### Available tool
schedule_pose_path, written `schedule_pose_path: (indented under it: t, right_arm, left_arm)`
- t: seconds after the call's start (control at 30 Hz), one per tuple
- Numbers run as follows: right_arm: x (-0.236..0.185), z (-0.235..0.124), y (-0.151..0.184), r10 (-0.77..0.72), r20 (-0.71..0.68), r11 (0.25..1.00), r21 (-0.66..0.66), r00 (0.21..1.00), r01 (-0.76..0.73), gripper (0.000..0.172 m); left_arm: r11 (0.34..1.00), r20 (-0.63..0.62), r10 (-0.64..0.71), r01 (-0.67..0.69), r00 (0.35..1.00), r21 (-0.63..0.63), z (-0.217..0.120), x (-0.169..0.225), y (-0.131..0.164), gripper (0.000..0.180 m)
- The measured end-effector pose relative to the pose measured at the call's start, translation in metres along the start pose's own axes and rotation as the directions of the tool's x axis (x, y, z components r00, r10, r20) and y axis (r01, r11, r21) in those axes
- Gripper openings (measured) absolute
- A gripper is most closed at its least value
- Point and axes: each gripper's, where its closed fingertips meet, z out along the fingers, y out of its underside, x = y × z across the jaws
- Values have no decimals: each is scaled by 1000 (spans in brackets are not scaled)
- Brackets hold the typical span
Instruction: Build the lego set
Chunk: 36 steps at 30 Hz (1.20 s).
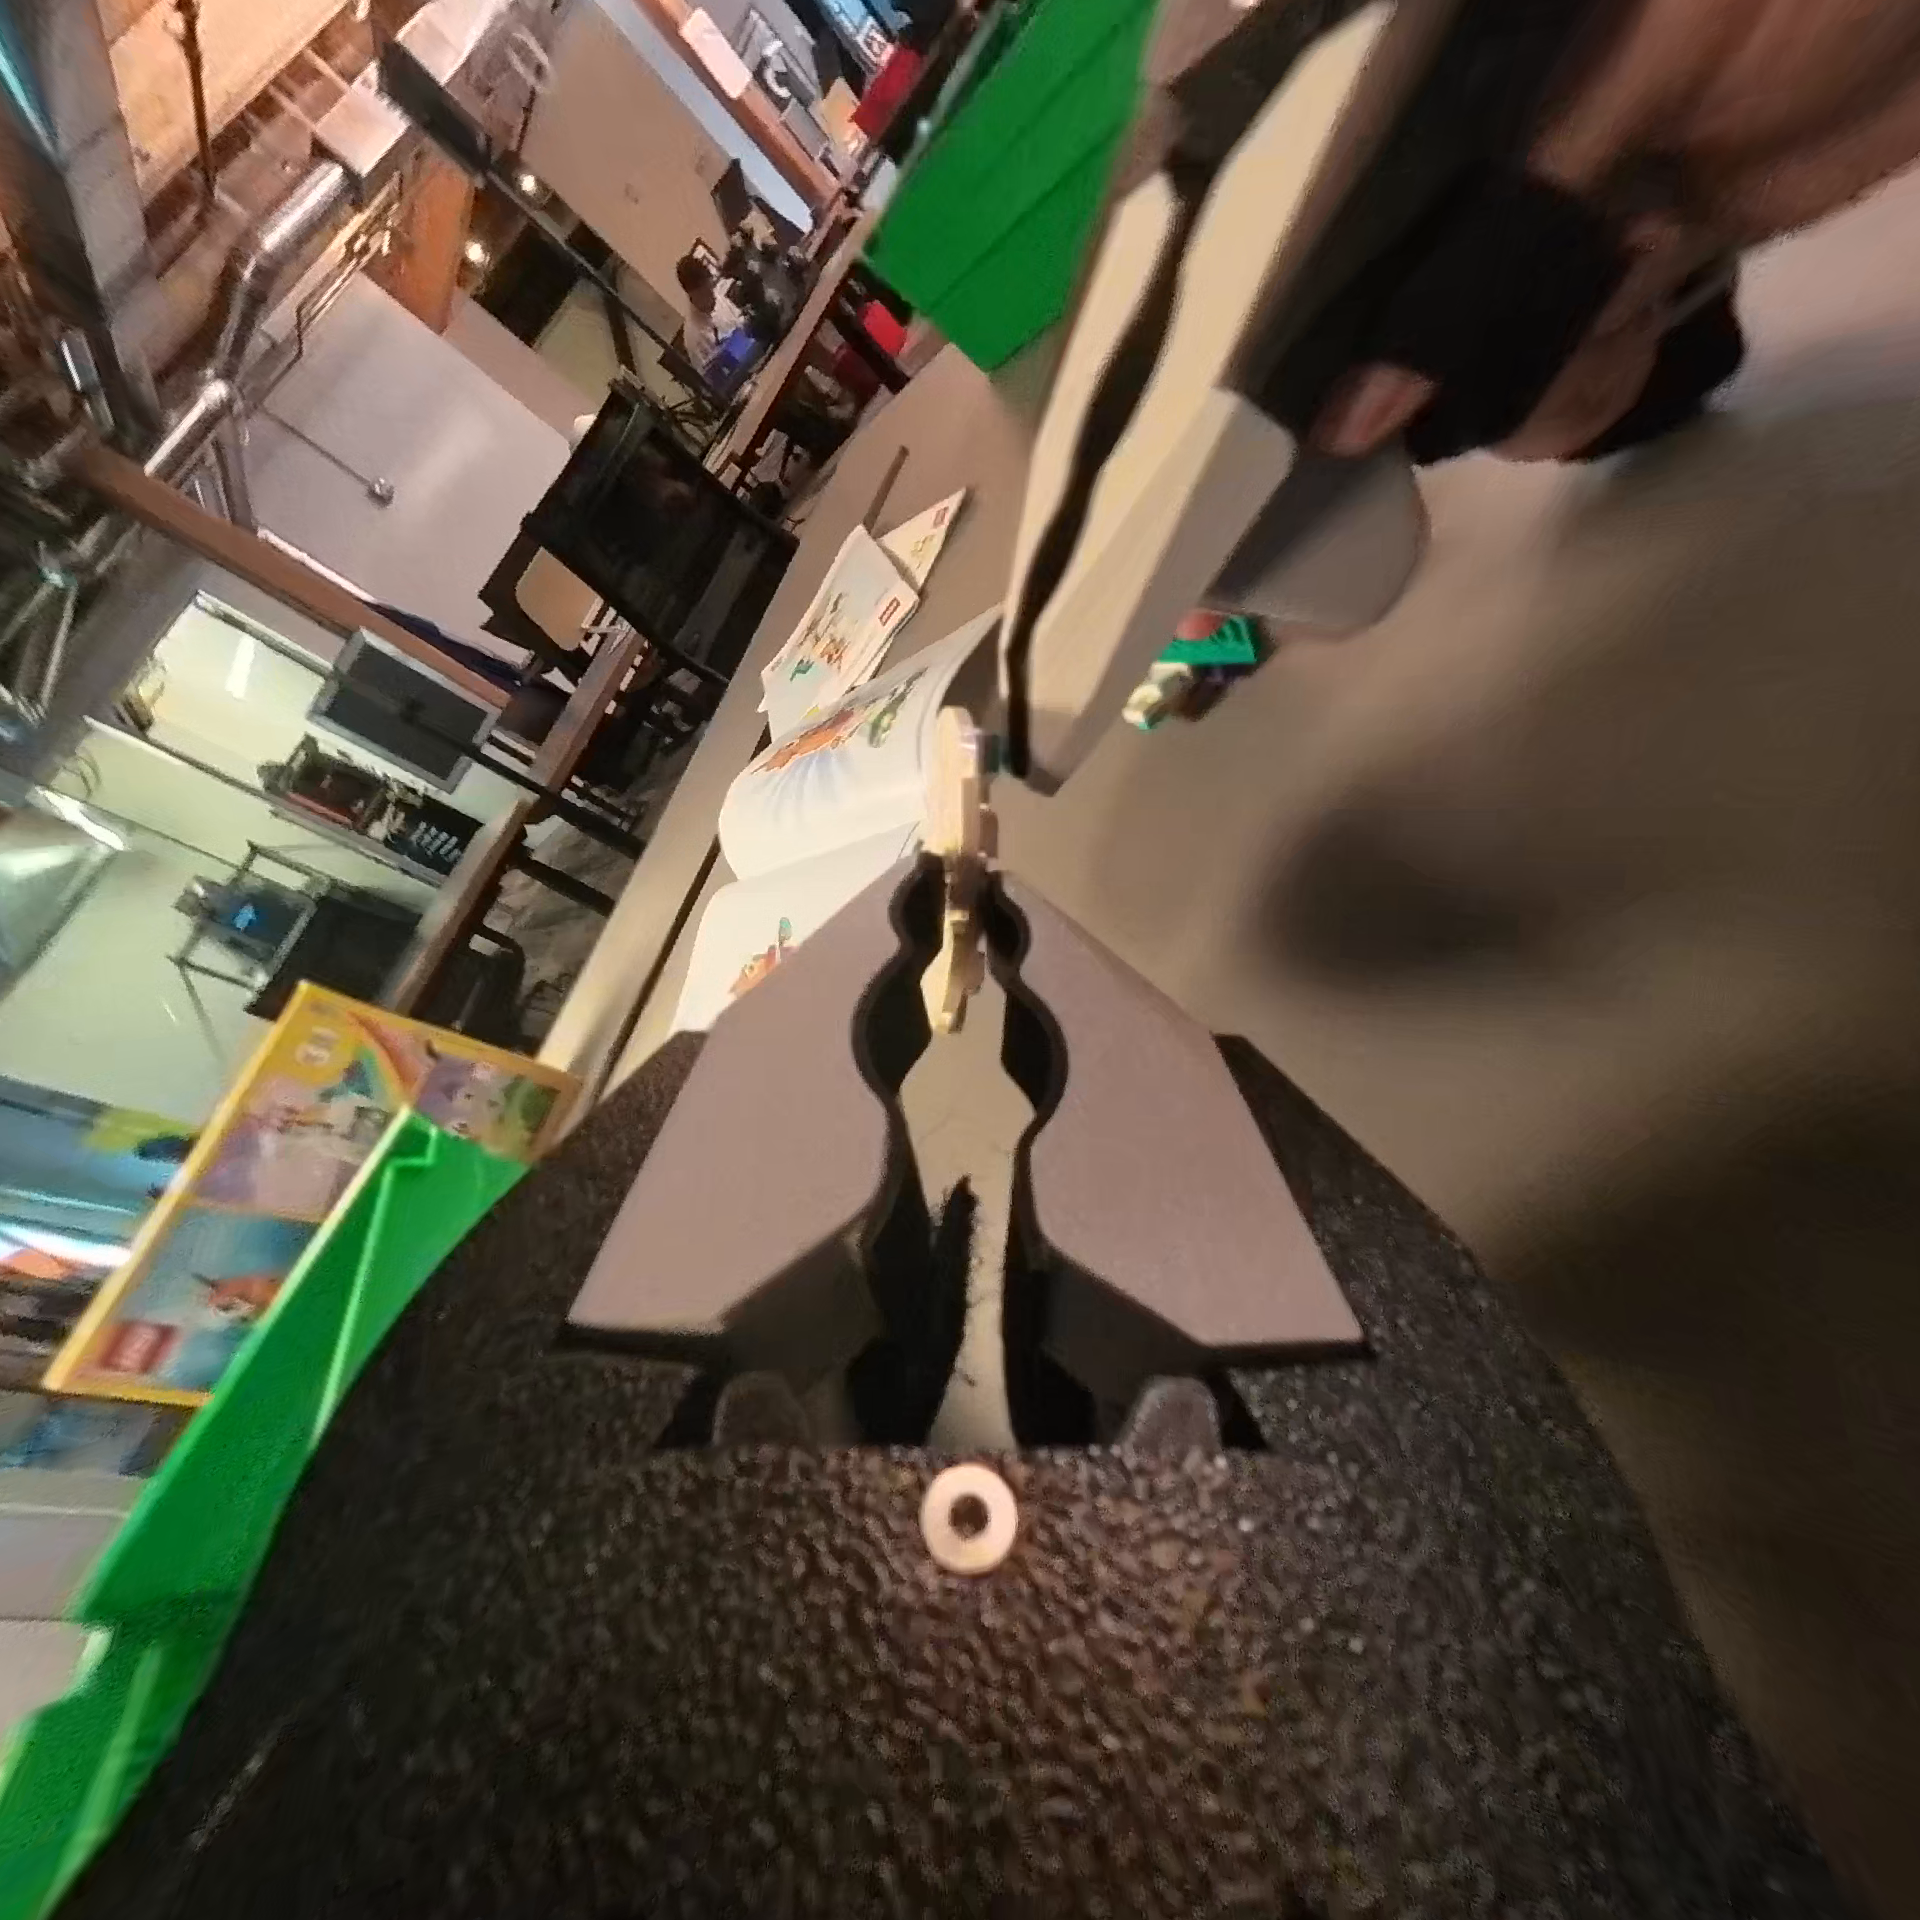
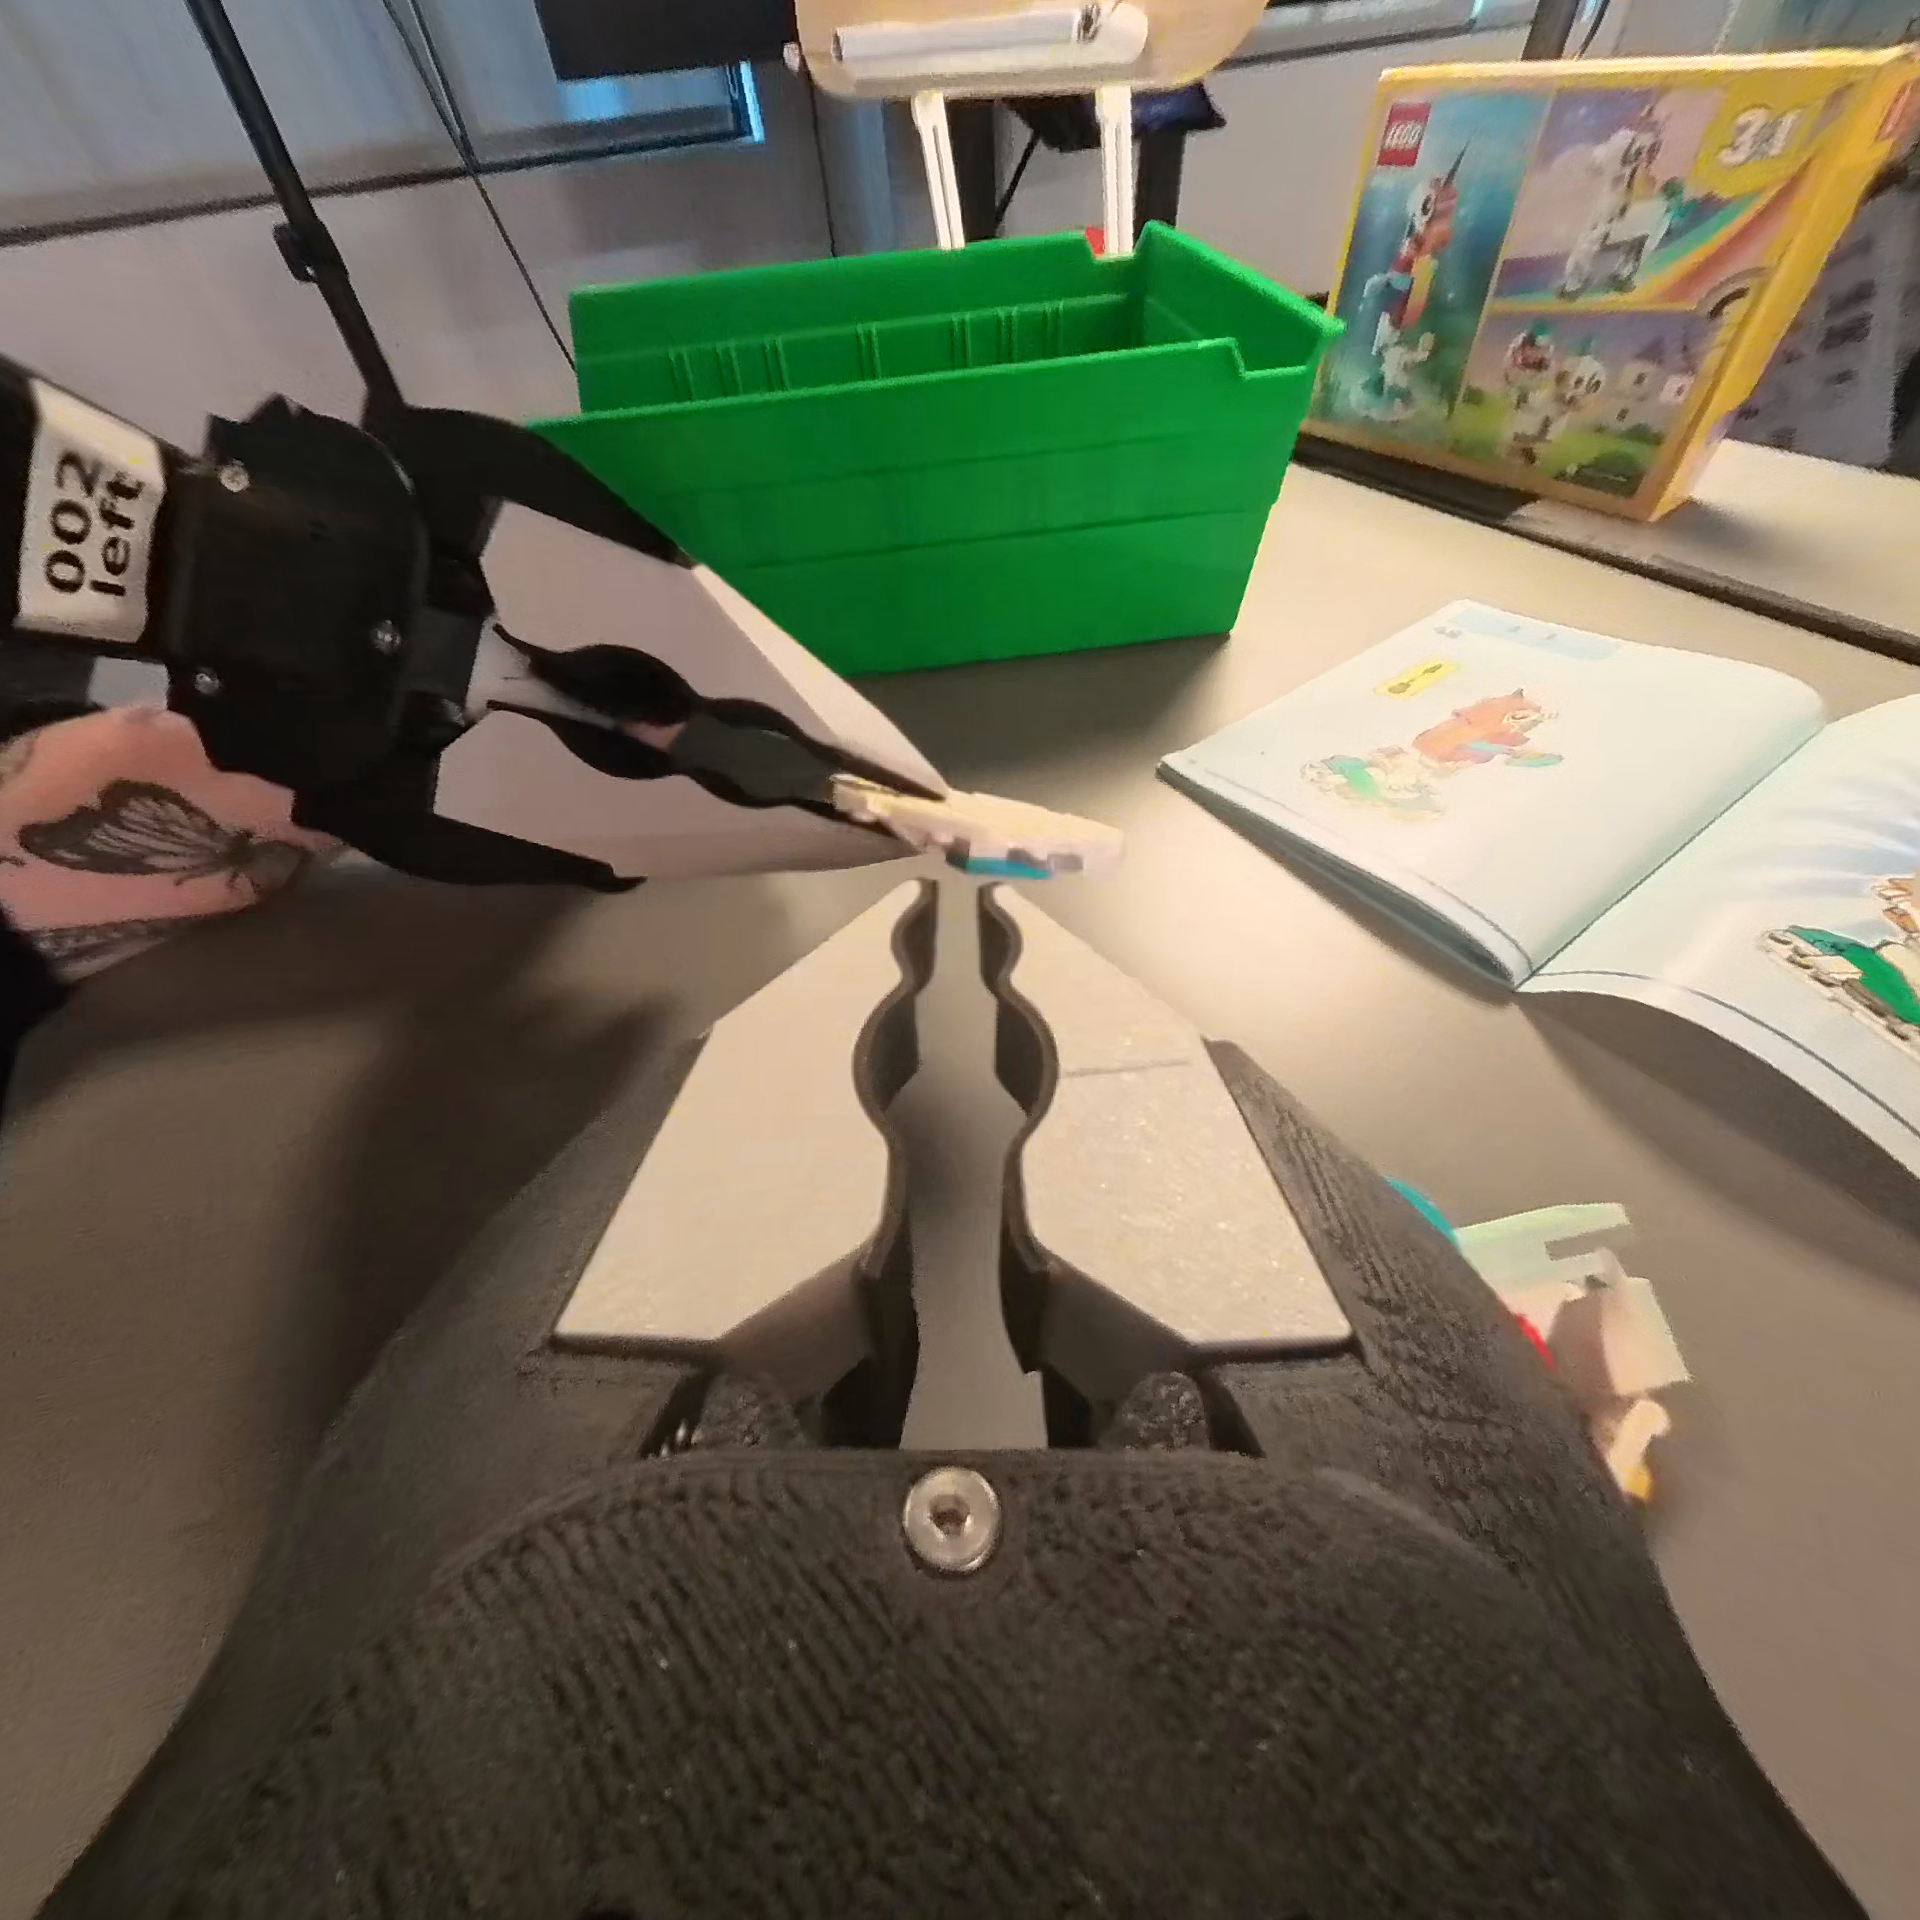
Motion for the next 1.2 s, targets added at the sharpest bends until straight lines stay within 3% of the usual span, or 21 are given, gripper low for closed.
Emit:
schedule_pose_path:
  t: [0.03, 0.13, 0.23, 0.43, 0.7, 1.0, 1.03, 1.07, 1.13, 1.2]
  right_arm:
    - [2, -2, -2, -19, -14, 1000, 13, 1000, 19, 12]
    - [4, -4, -10, -170, -96, 983, 49, 981, 176, 27]
    - [2, -10, -30, -377, -244, 906, 105, 894, 410, 29]
    - [-2, -13, -37, -598, -382, 754, 30, 705, 656, 20]
    - [-4, -7, -30, -722, -392, 643, -79, 570, 761, 9]
    - [-2, -5, -34, -712, -419, 660, -122, 564, 742, 5]
    - [-3, -6, -35, -707, -418, 664, -115, 570, 739, 4]
    - [-3, -5, -34, -710, -410, 663, -115, 572, 740, 4]
    - [-6, -4, -31, -723, -393, 653, -120, 568, 748, 2]
    - [-11, 0, -29, -733, -368, 648, -118, 573, 753, 0]
  left_arm:
    - [998, 2, -61, 61, 998, 14, 0, -3, -1, 4]
    - [956, -34, -282, 283, 959, 79, -3, -12, -6, 4]
    - [857, -151, -475, 494, 867, 143, -7, -14, -17, 3]
    - [752, -280, -609, 653, 742, 95, -5, -5, -16, 3]
    - [702, -343, -654, 710, 675, 58, -4, 1, -17, 3]
    - [633, -369, -705, 772, 605, 56, -7, -3, -17, 5]
    - [628, -367, -708, 776, 604, 65, -7, -4, -18, 9]
    - [611, -372, -716, 788, 591, 75, -7, -6, -19, 25]
    - [563, -406, -737, 823, 540, 74, -8, -7, -22, 26]
    - [550, -418, -744, 833, 521, 59, -8, -7, -21, 3]
